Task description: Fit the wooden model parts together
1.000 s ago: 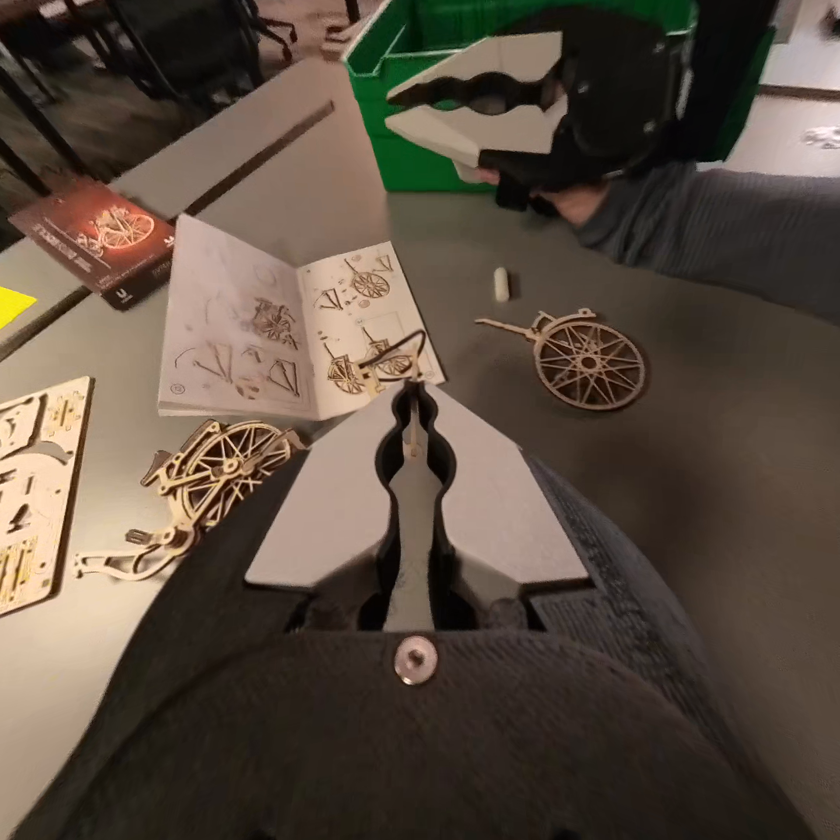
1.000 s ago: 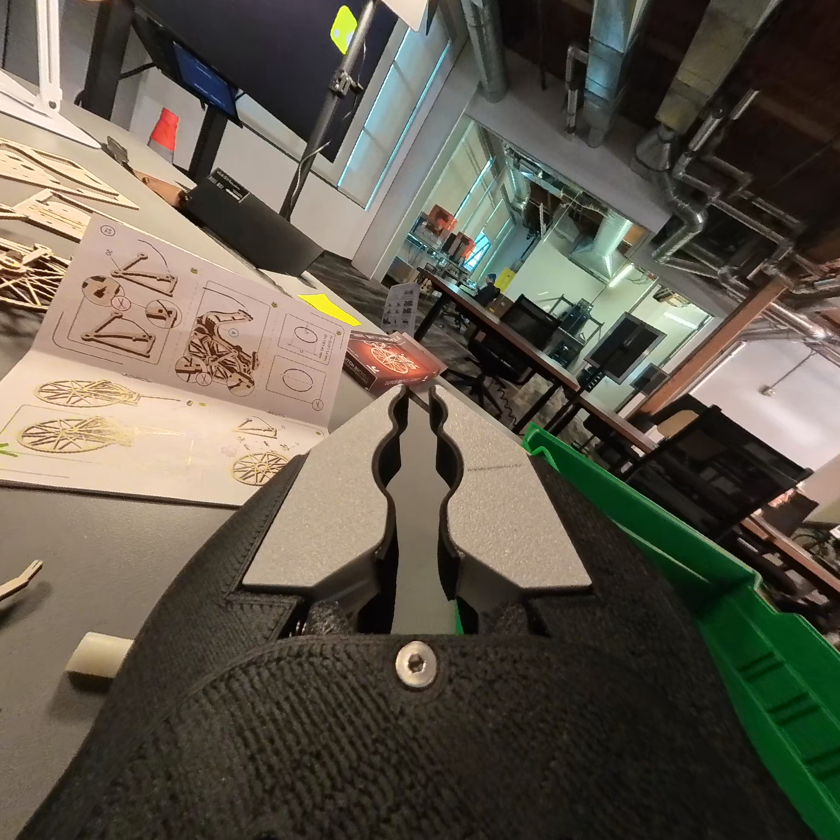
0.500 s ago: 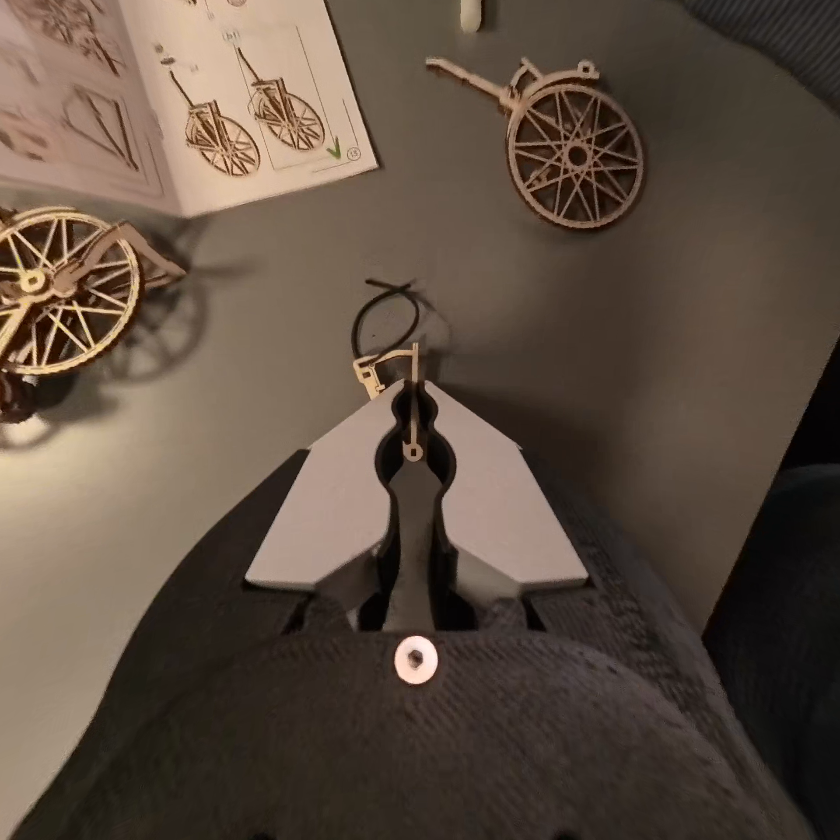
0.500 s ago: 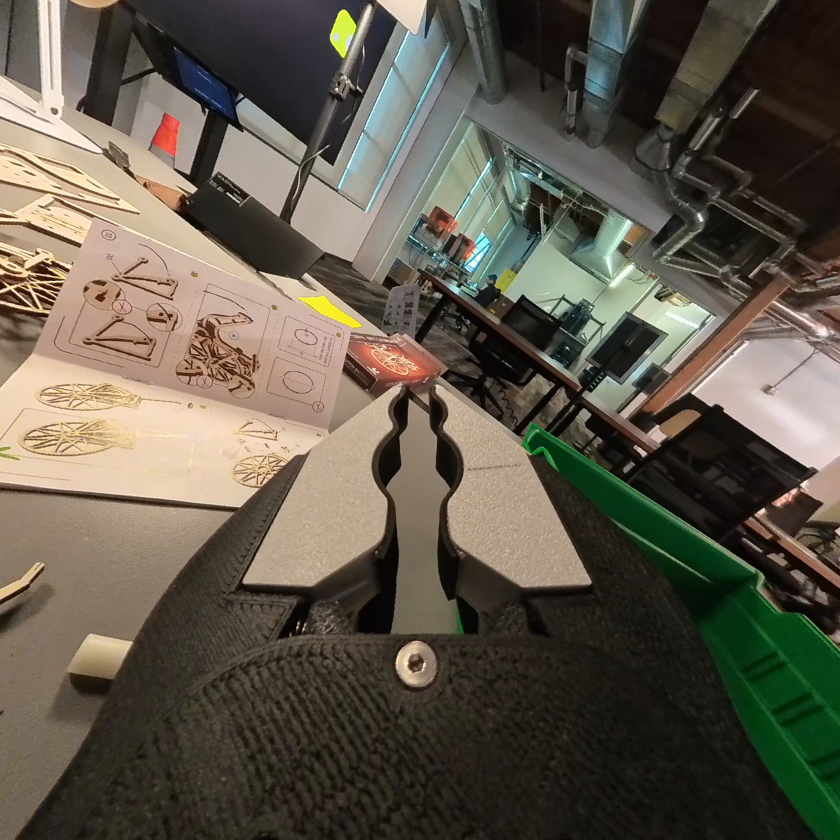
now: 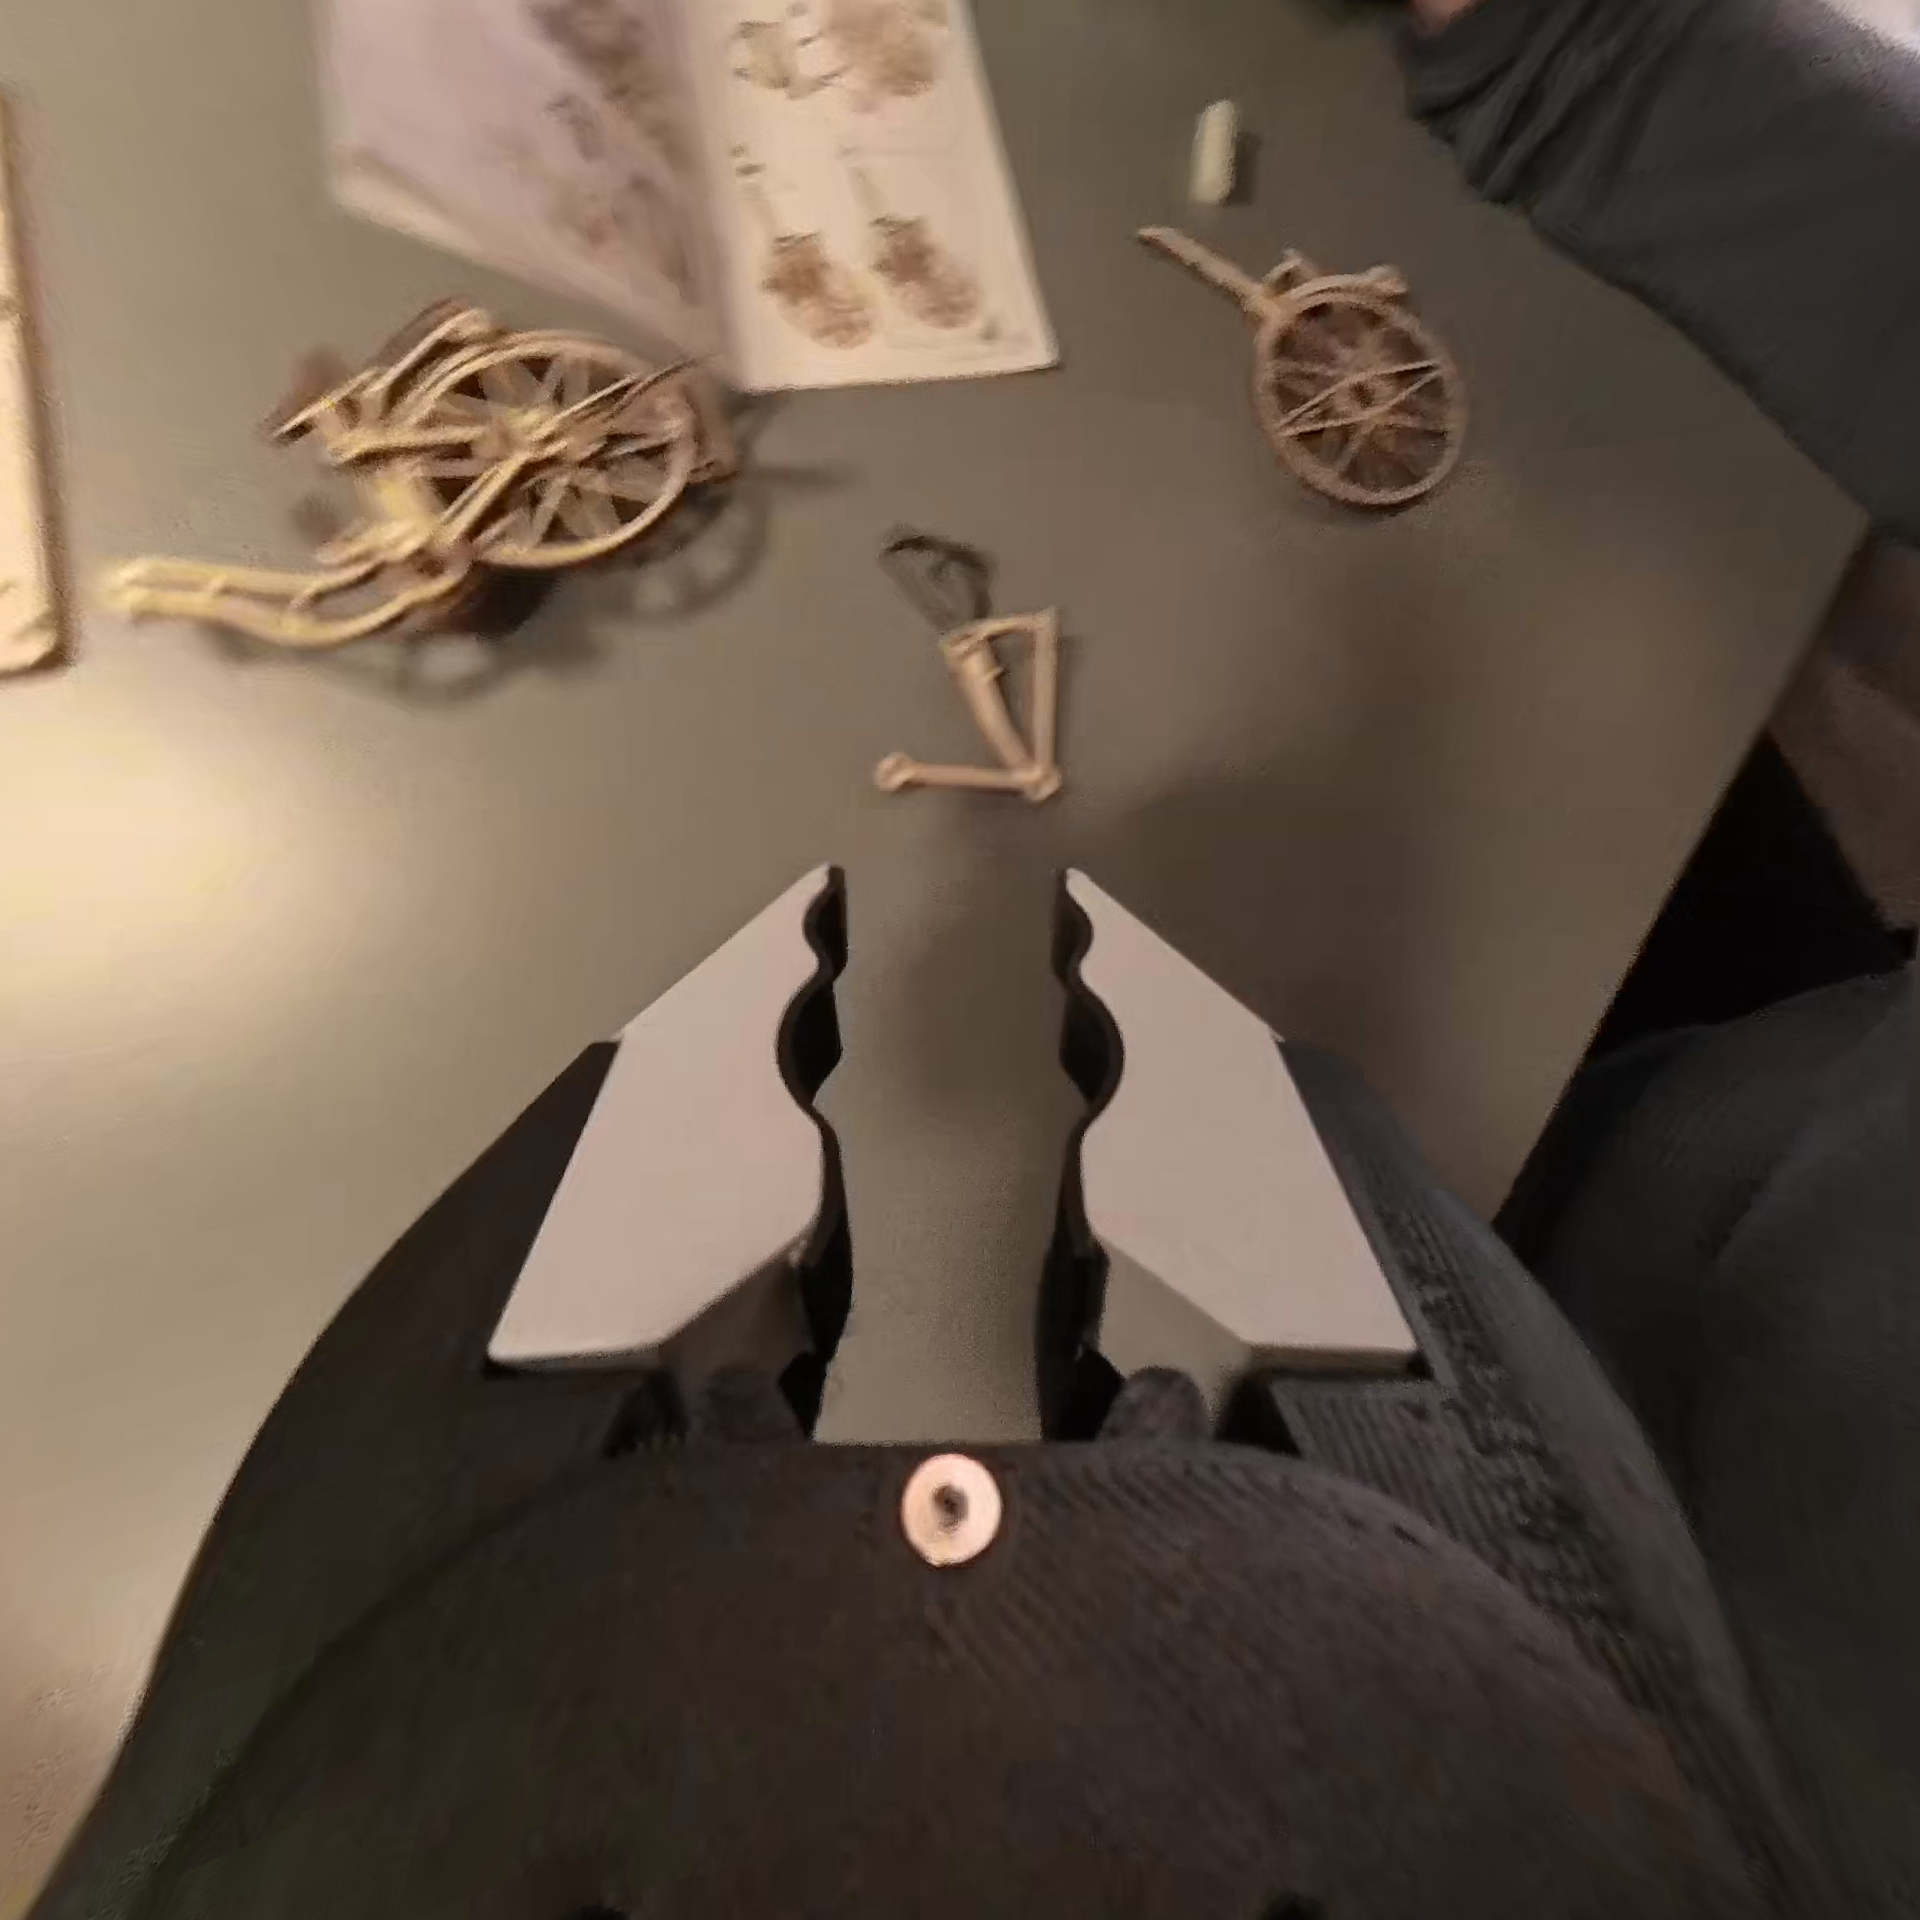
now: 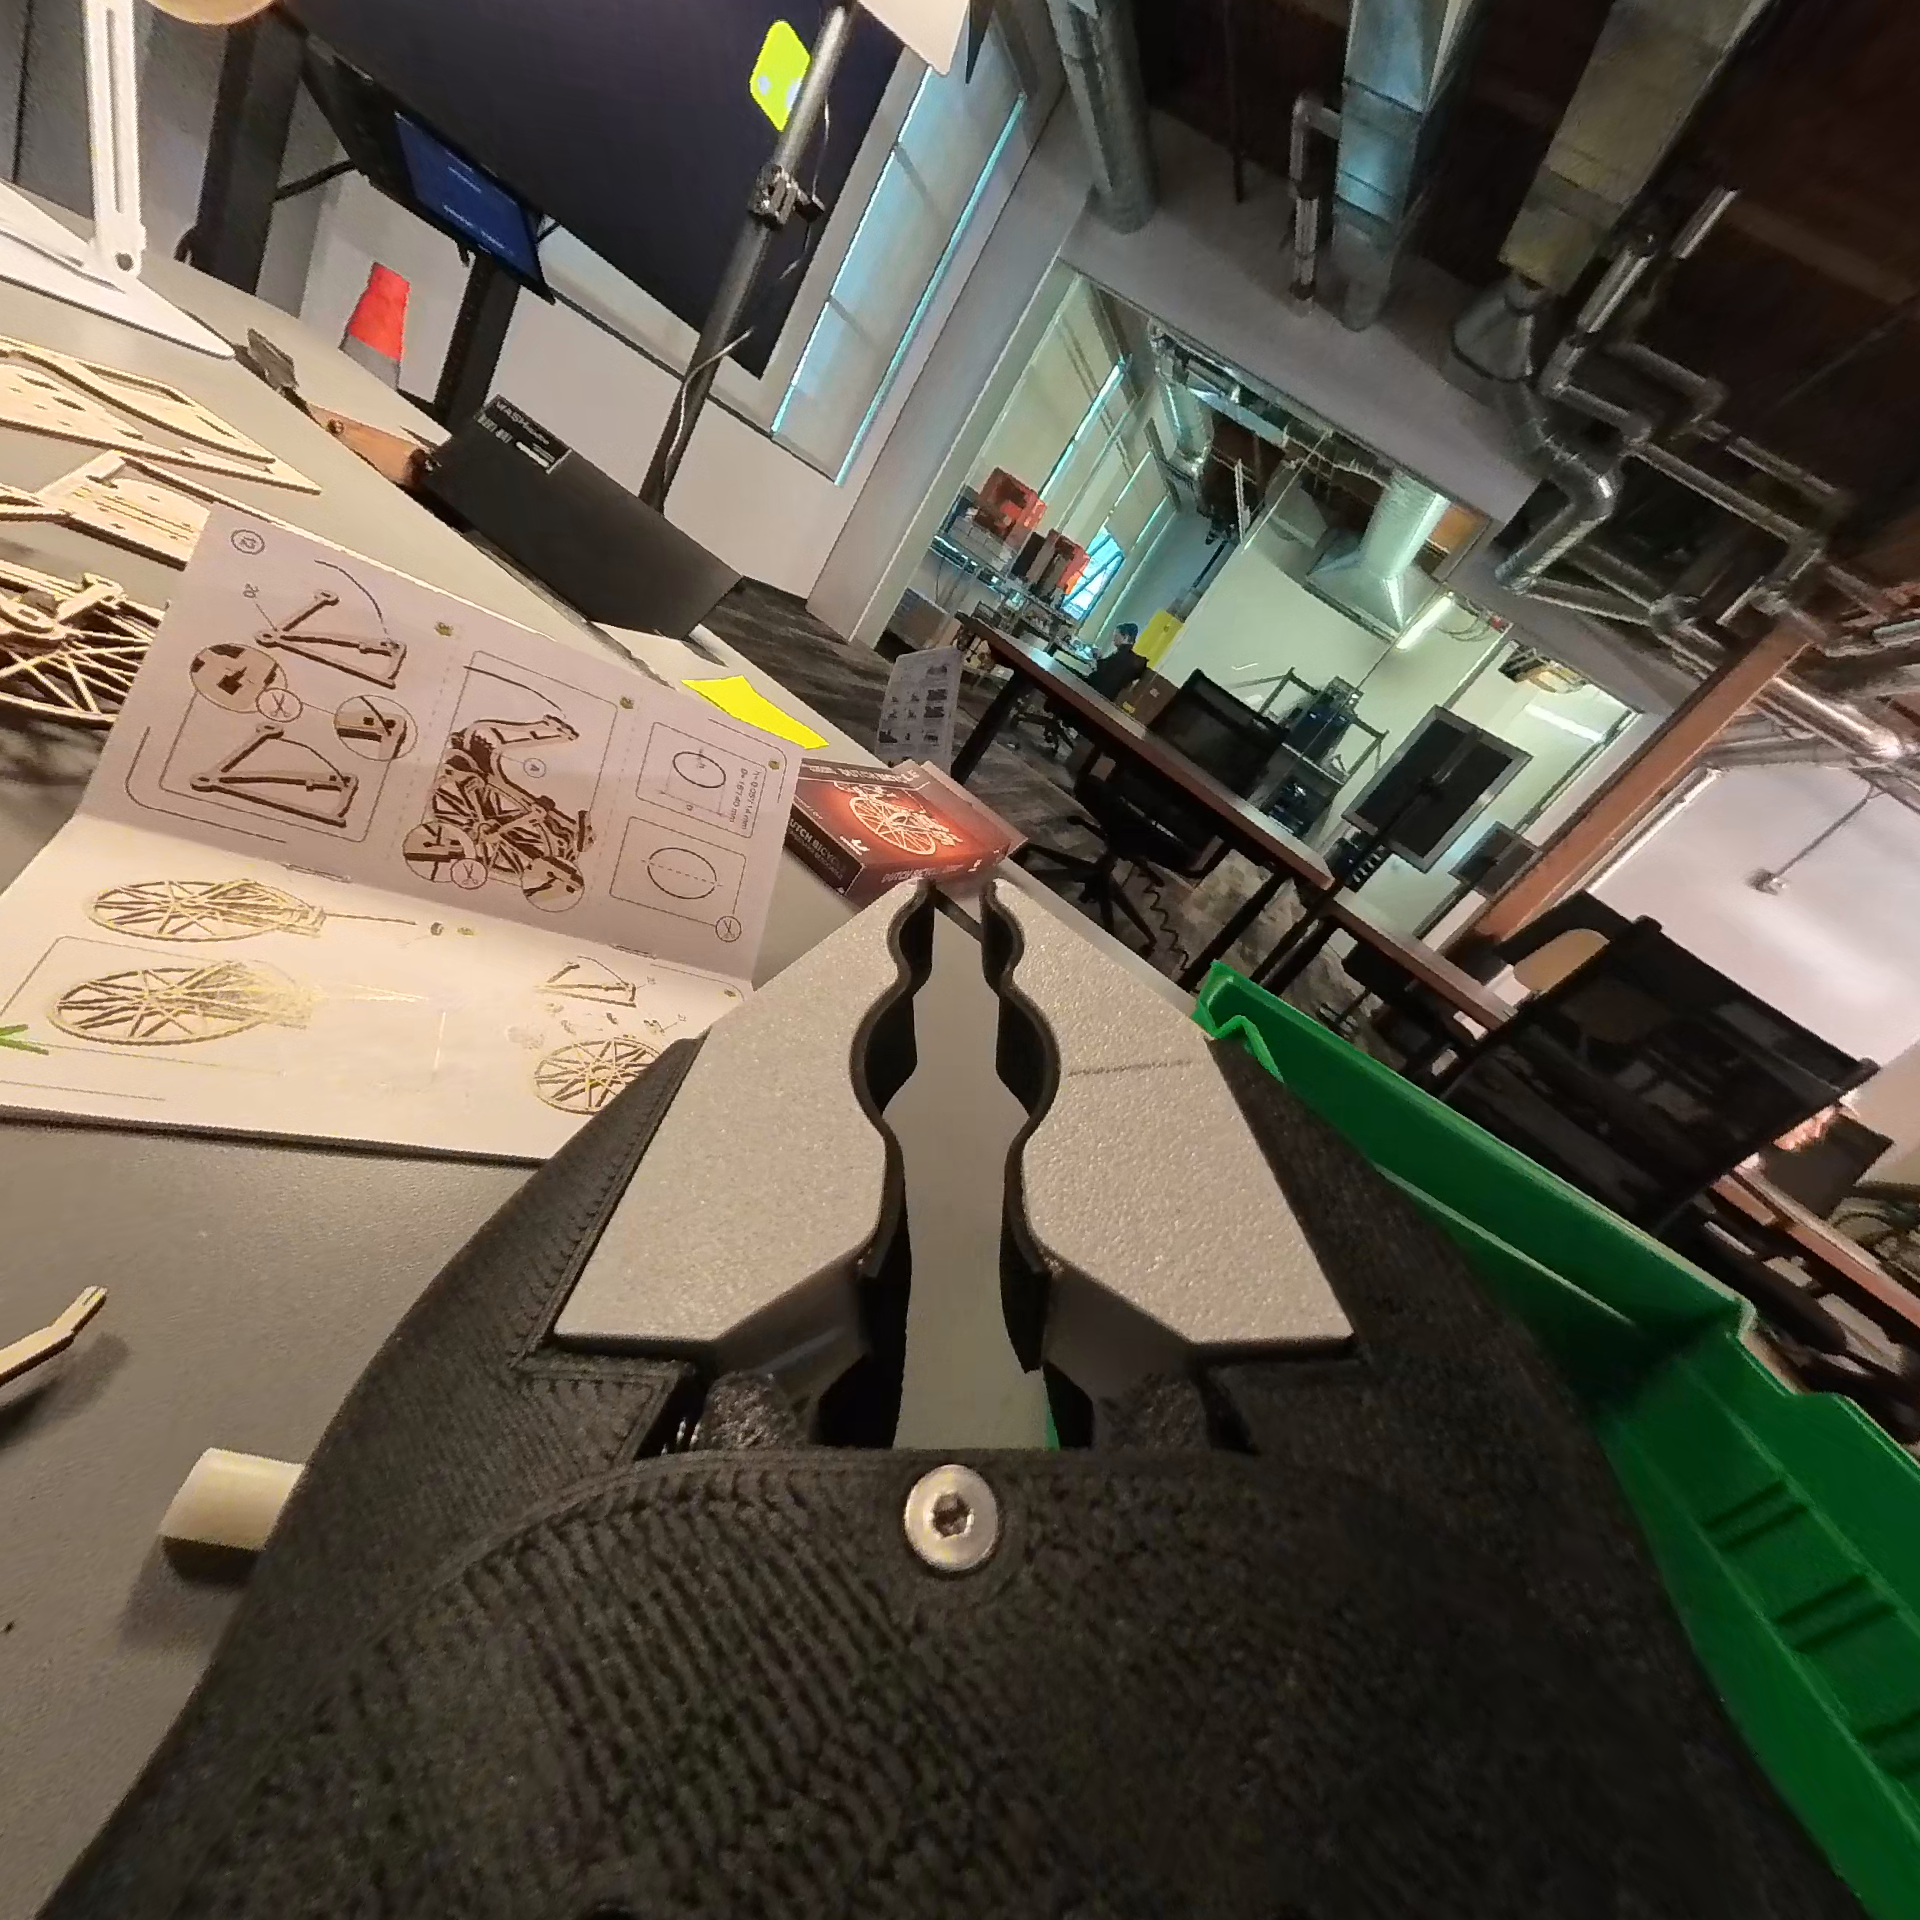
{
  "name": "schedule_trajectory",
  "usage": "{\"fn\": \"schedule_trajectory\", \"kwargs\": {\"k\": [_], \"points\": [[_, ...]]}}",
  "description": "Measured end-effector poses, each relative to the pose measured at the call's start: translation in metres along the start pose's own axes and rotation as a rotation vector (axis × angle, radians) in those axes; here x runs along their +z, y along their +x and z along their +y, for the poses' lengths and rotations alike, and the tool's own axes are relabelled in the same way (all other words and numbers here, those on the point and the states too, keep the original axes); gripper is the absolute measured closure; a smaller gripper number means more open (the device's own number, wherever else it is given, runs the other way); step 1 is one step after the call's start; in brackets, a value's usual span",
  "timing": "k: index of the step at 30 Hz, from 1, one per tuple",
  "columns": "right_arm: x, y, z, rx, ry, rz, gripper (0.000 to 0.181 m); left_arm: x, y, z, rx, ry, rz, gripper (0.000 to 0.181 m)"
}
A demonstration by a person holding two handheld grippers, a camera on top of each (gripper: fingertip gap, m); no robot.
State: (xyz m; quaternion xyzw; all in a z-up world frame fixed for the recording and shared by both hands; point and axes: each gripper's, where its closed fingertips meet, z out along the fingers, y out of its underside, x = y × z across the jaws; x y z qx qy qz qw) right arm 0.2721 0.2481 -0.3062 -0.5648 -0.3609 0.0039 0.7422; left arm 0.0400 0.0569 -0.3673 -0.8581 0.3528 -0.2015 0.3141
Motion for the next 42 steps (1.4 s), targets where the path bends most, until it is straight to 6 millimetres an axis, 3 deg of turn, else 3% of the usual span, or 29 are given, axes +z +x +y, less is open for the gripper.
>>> {"fn": "schedule_trajectory", "kwargs": {"k": [2, 4, 7, 11, 19, 30, 33, 36, 39, 42], "points": [[0.000, 0.000, 0.000, 0.002, 0.000, 0.000, 0.175, -0.013, -0.019, 0.019, -0.033, -0.048, -0.046, 0.141], [0.000, 0.000, 0.000, 0.003, -0.001, 0.000, 0.175, -0.020, -0.025, 0.037, -0.039, -0.100, -0.053, 0.142], [0.000, 0.000, 0.001, 0.007, -0.002, 0.000, 0.175, -0.025, -0.030, 0.053, -0.035, -0.163, -0.057, 0.151], [0.000, 0.000, 0.001, 0.011, -0.002, 0.000, 0.175, -0.034, -0.054, 0.072, 0.020, -0.265, -0.168, 0.153], [0.000, 0.001, 0.001, 0.017, -0.004, 0.002, 0.175, -0.030, -0.065, 0.081, -0.053, -0.264, -0.188, 0.172], [0.000, 0.001, 0.002, 0.018, -0.006, 0.001, 0.175, -0.022, -0.062, 0.078, -0.106, -0.233, -0.144, 0.179], [0.000, 0.001, 0.002, 0.018, -0.006, 0.001, 0.175, -0.018, -0.059, 0.064, -0.082, -0.183, -0.140, 0.179], [0.000, 0.001, 0.002, 0.018, -0.008, 0.000, 0.175, -0.008, -0.052, 0.027, -0.004, -0.050, -0.139, 0.179], [0.001, 0.000, 0.004, 0.019, -0.014, -0.006, 0.175, 0.011, -0.040, -0.017, 0.101, 0.088, -0.116, 0.179], [0.001, -0.001, 0.004, 0.020, -0.015, -0.010, 0.175, 0.040, -0.032, -0.041, 0.185, 0.101, -0.051, 0.179]]}}
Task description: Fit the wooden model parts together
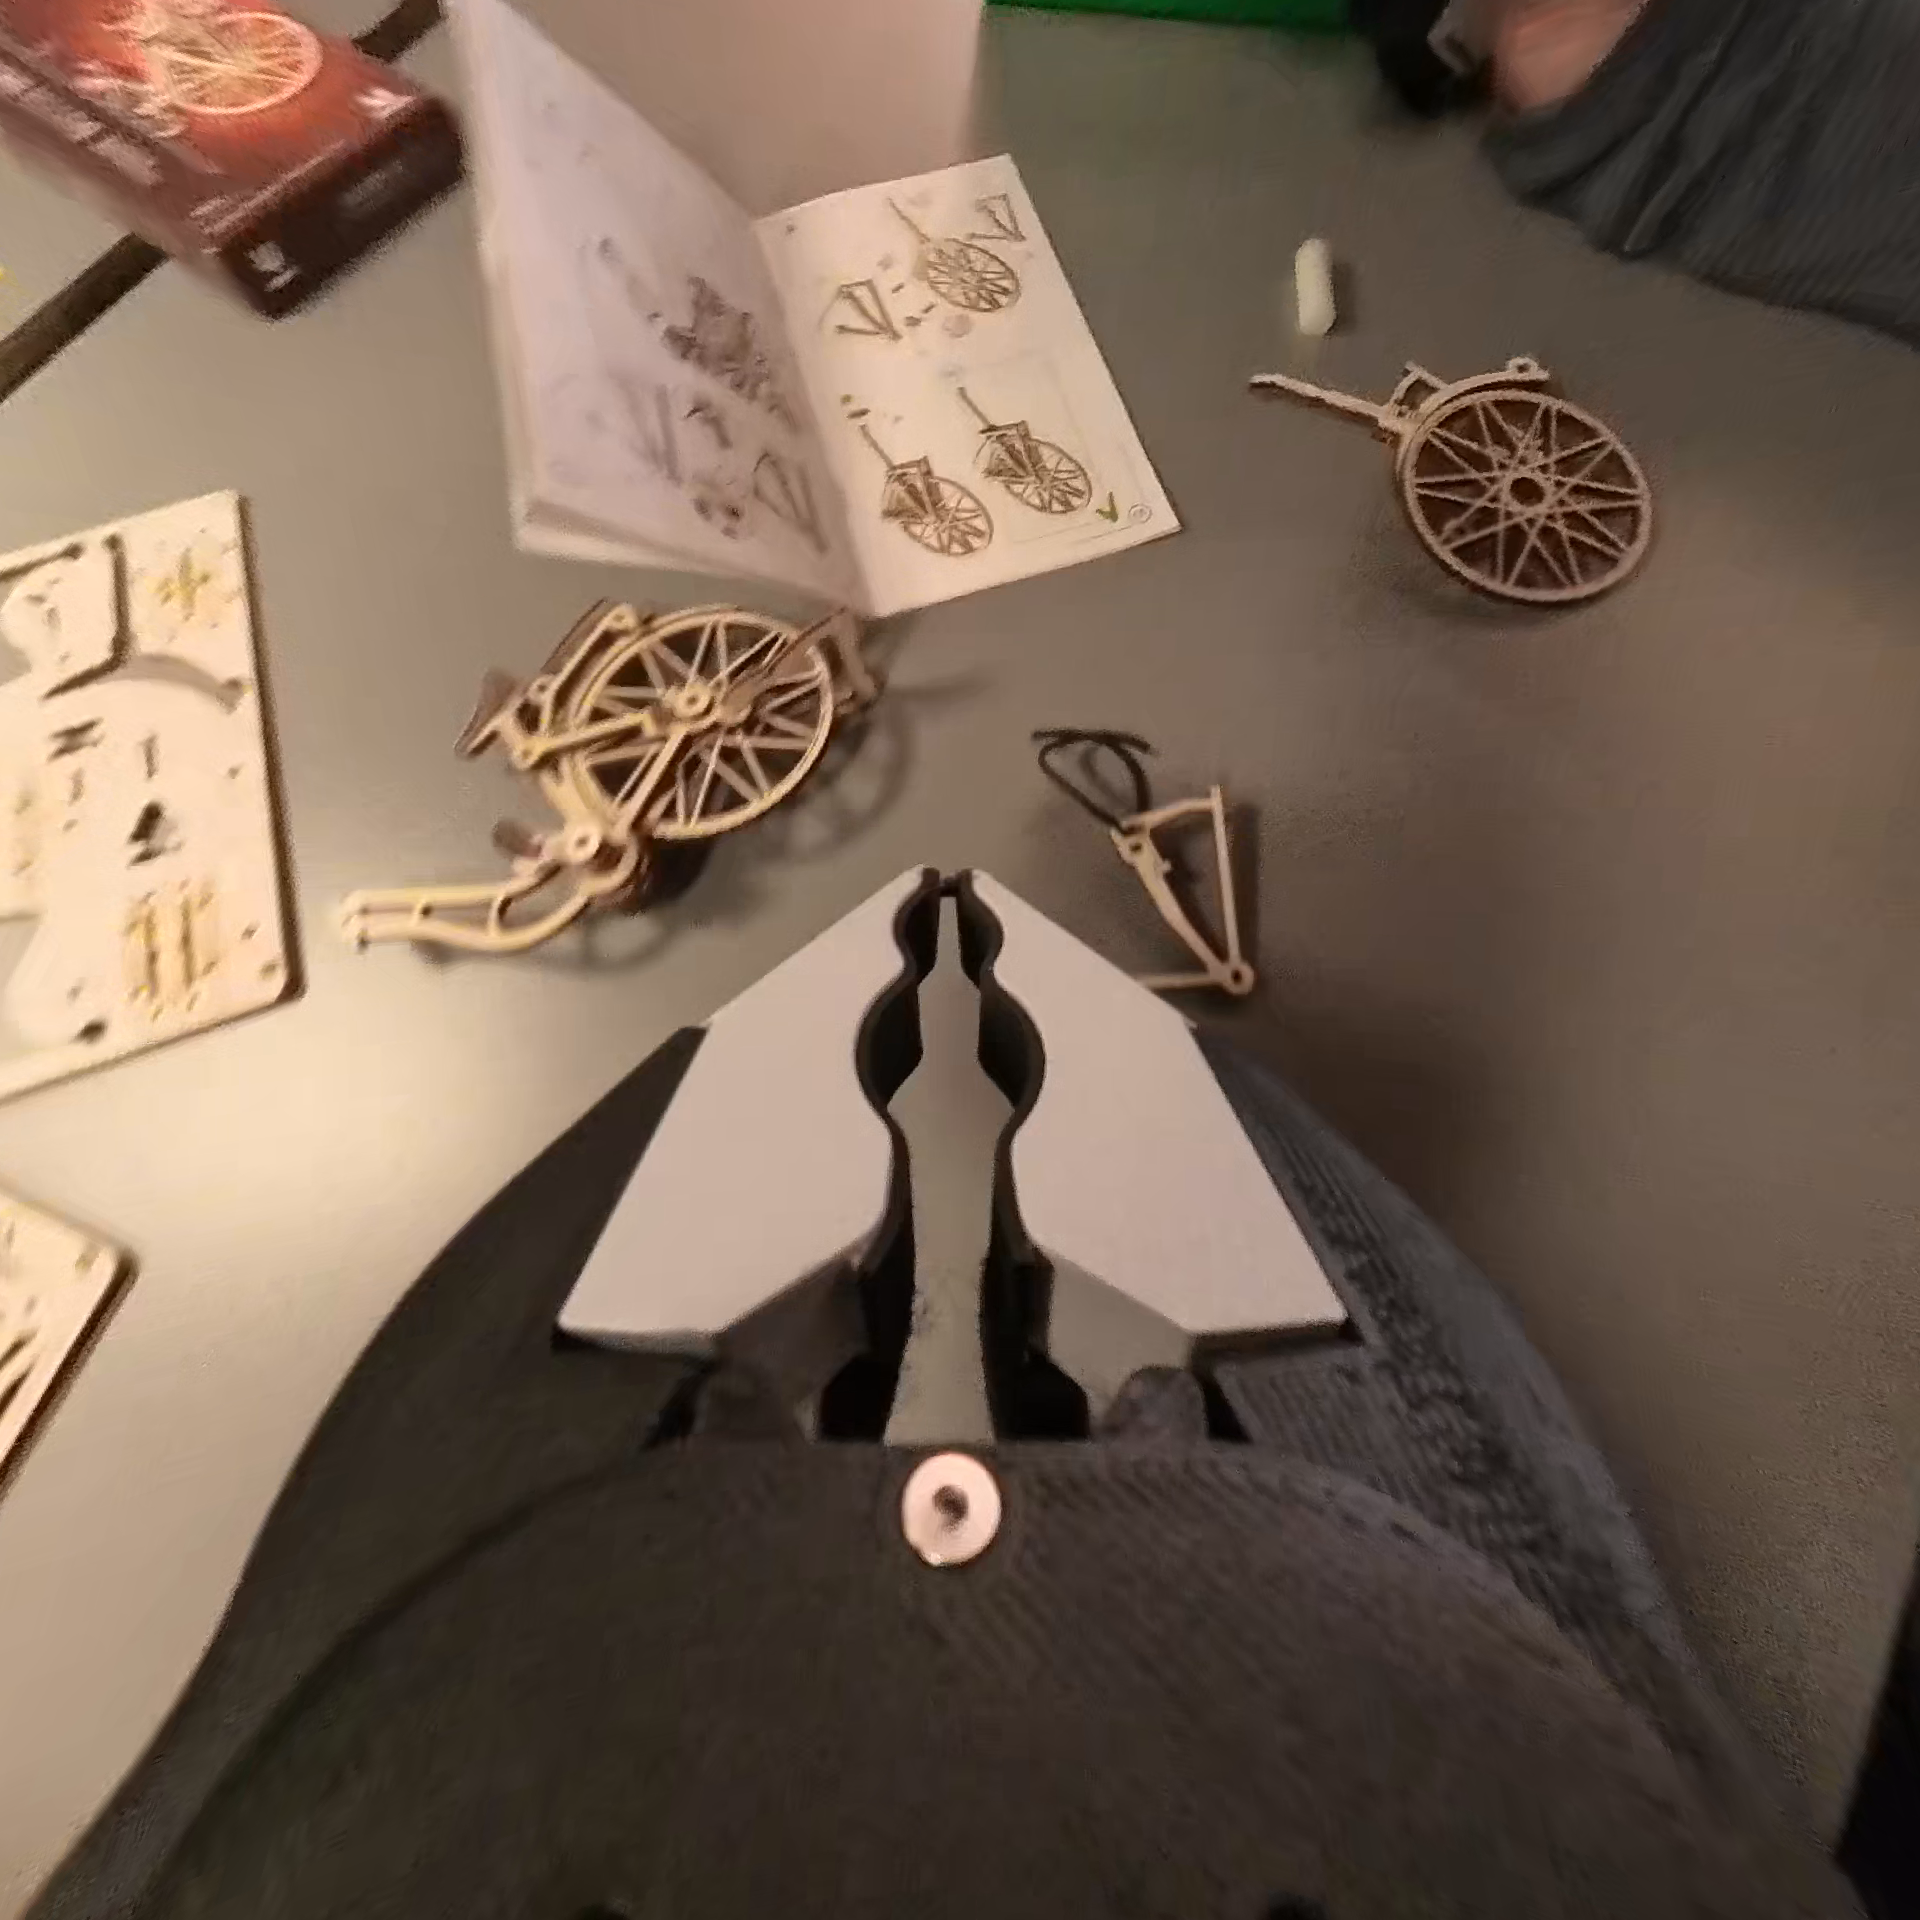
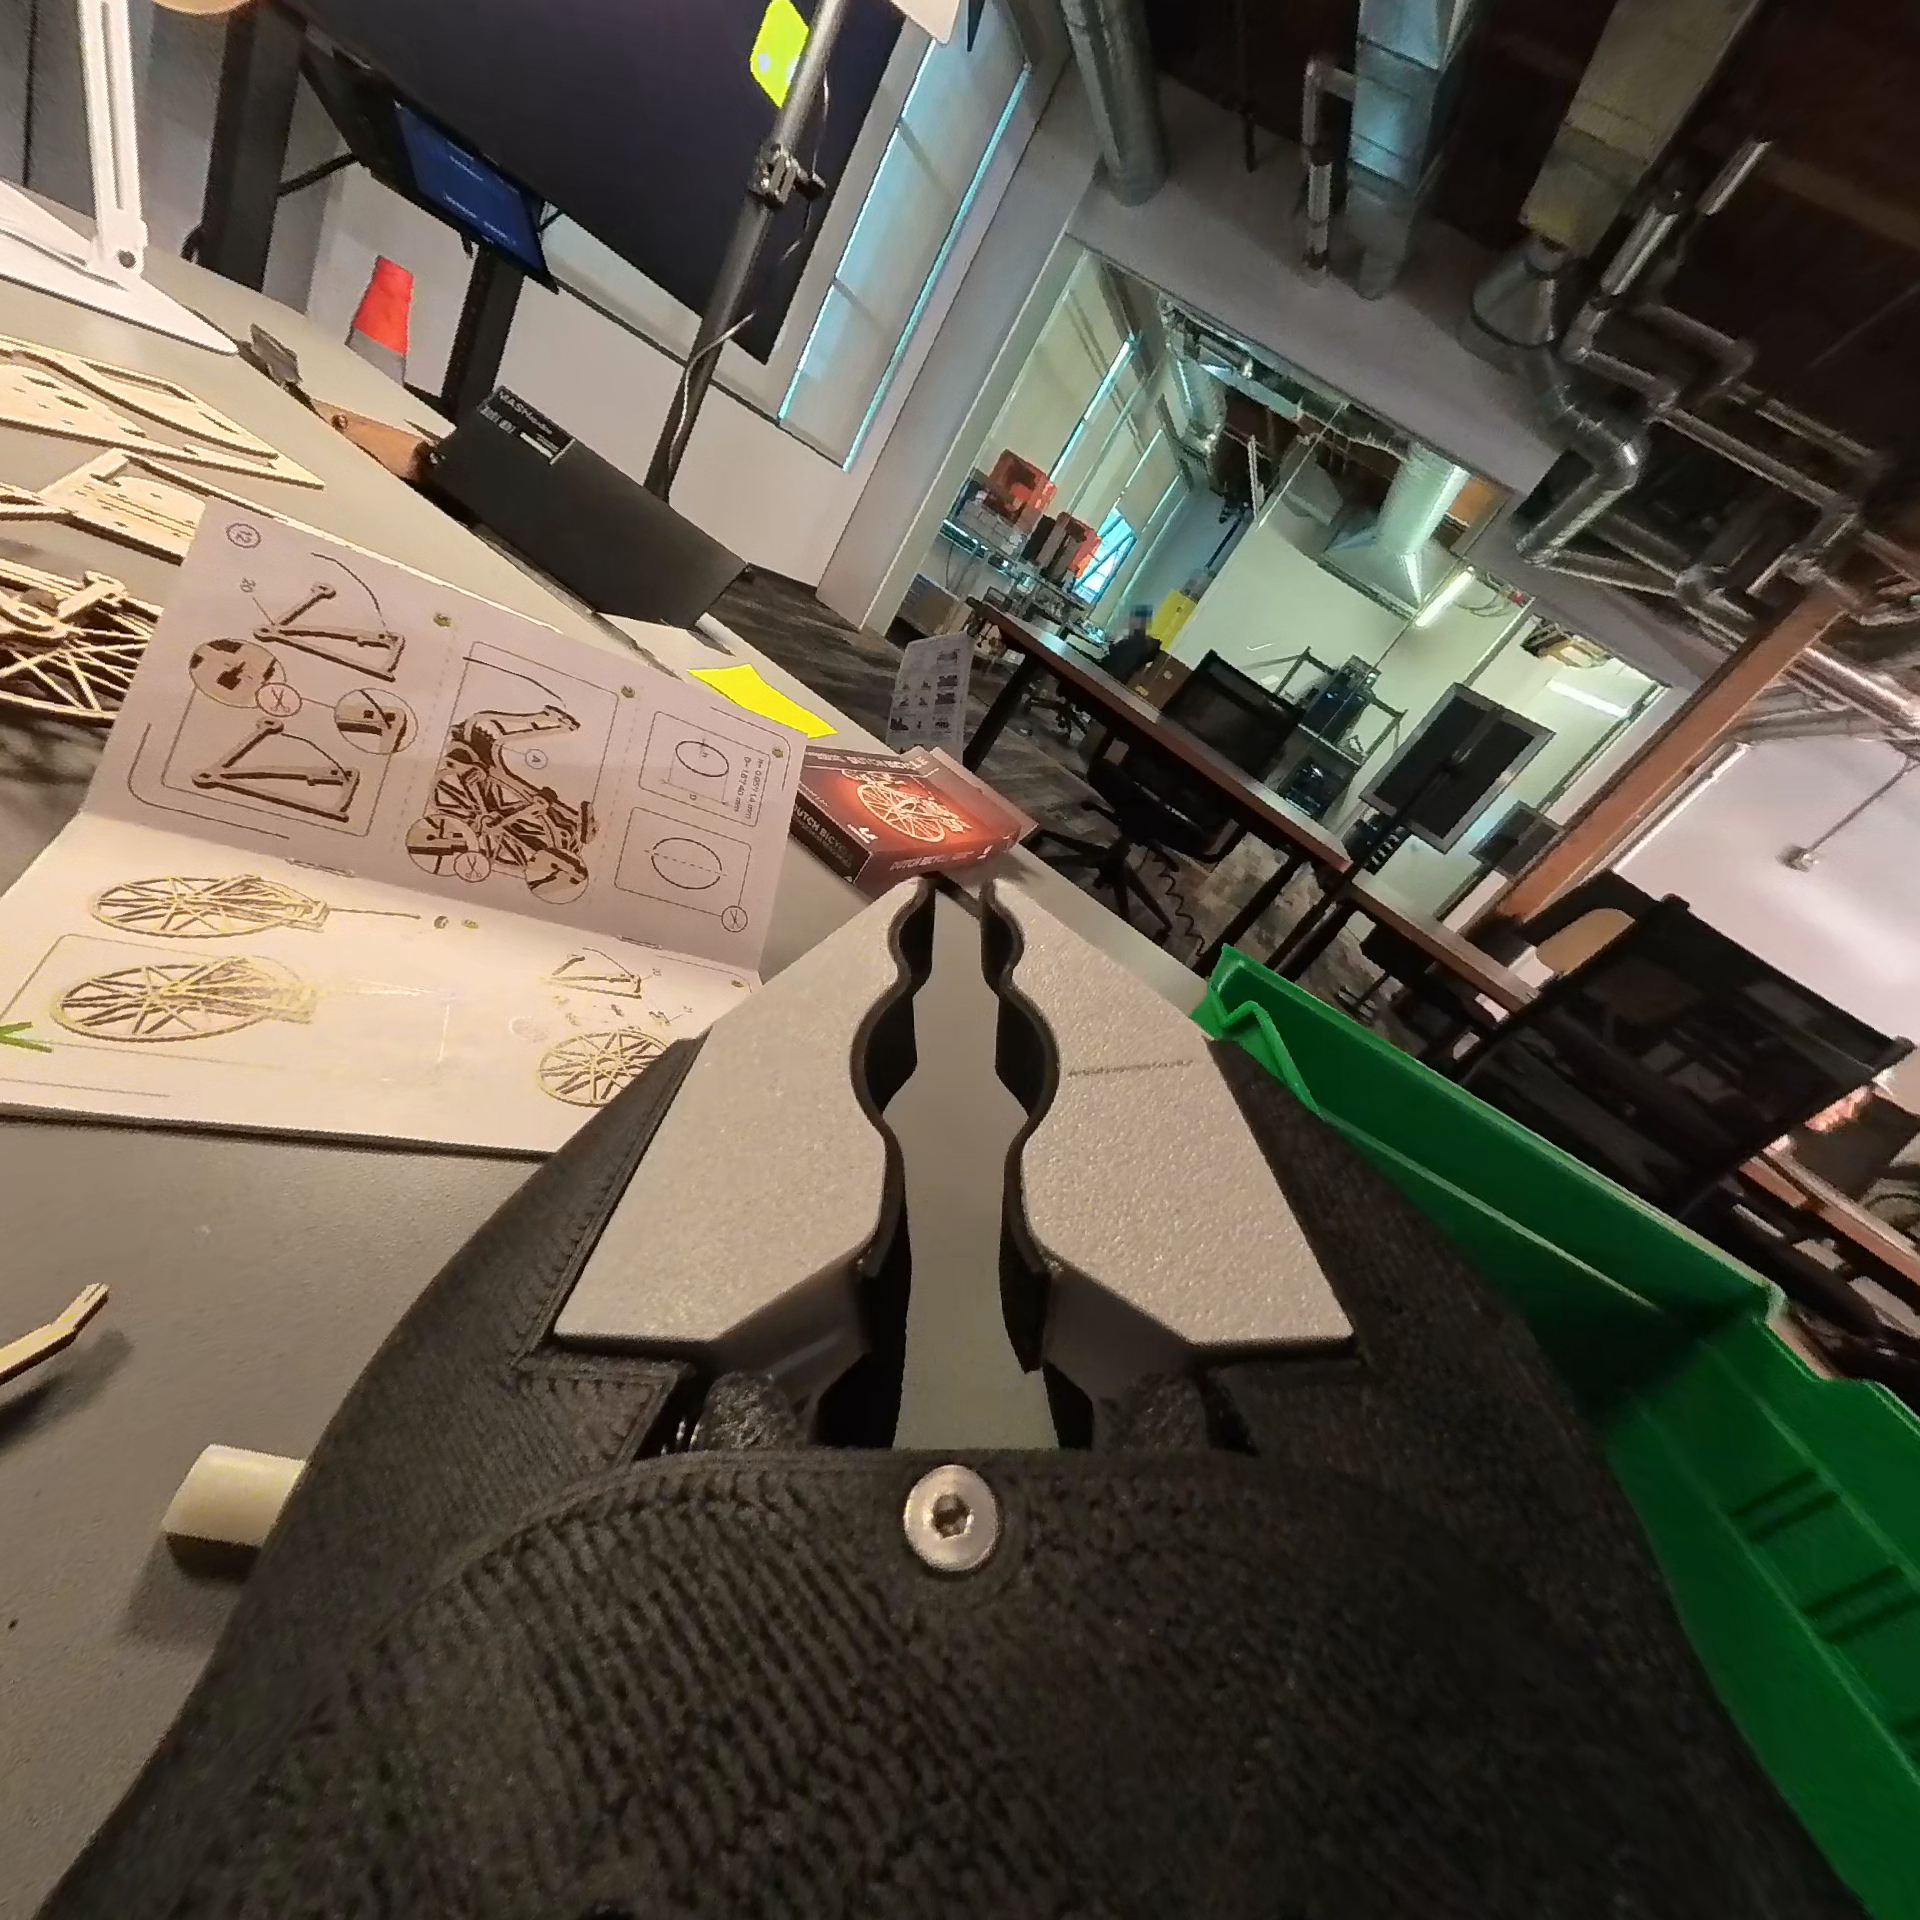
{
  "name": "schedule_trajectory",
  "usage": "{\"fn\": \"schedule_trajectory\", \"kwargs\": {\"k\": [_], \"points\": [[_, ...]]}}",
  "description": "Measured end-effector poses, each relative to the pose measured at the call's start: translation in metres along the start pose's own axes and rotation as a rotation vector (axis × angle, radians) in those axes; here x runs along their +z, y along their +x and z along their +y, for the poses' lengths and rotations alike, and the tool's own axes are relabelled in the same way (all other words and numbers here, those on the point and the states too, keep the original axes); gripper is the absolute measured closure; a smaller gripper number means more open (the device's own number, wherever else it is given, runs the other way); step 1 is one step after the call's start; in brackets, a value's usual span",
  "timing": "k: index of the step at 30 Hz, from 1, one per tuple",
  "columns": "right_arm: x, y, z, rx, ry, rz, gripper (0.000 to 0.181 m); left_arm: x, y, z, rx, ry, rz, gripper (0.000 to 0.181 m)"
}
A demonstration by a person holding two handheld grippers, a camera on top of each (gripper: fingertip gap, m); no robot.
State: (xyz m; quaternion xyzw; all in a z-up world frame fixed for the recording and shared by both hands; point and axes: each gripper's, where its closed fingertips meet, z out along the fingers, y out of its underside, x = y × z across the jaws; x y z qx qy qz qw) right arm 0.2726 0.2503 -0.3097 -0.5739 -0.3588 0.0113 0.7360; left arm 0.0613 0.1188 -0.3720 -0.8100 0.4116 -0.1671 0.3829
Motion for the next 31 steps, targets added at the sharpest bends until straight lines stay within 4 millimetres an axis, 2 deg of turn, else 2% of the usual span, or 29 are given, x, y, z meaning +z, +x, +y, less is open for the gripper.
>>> {"fn": "schedule_trajectory", "kwargs": {"k": [3, 7, 11, 16, 18, 20, 22, 26, 28, 31], "points": [[0.000, 0.000, 0.000, -0.002, -0.002, -0.001, 0.175, 0.026, -0.002, -0.002, 0.029, -0.055, 0.051, 0.179], [0.002, -0.001, 0.001, -0.009, -0.007, -0.006, 0.175, 0.043, -0.001, -0.001, -0.008, -0.097, 0.115, 0.179], [0.003, -0.002, 0.002, -0.012, -0.009, -0.009, 0.175, 0.044, -0.004, 0.013, 0.003, -0.186, 0.109, 0.175], [0.004, -0.002, 0.002, -0.016, -0.012, -0.013, 0.175, 0.044, 0.001, 0.016, -0.032, -0.197, 0.139, 0.162], [0.004, -0.003, 0.002, -0.016, -0.013, -0.015, 0.176, 0.043, -0.003, 0.015, -0.054, -0.187, 0.131, 0.154], [0.004, -0.003, 0.002, -0.017, -0.013, -0.015, 0.176, 0.041, -0.012, 0.006, -0.061, -0.100, 0.112, 0.153], [0.004, -0.003, 0.002, -0.018, -0.013, -0.015, 0.176, 0.035, -0.023, -0.011, -0.086, 0.056, 0.088, 0.153], [0.003, -0.003, 0.002, -0.015, -0.013, -0.017, 0.176, 0.006, -0.043, -0.049, -0.104, 0.454, -0.004, 0.146], [0.003, -0.003, 0.001, -0.014, -0.010, -0.014, 0.176, -0.008, -0.054, -0.055, -0.062, 0.584, -0.105, 0.146], [0.003, -0.002, 0.002, -0.011, -0.011, -0.009, 0.176, -0.018, -0.061, -0.057, 0.008, 0.653, -0.221, 0.146]]}}
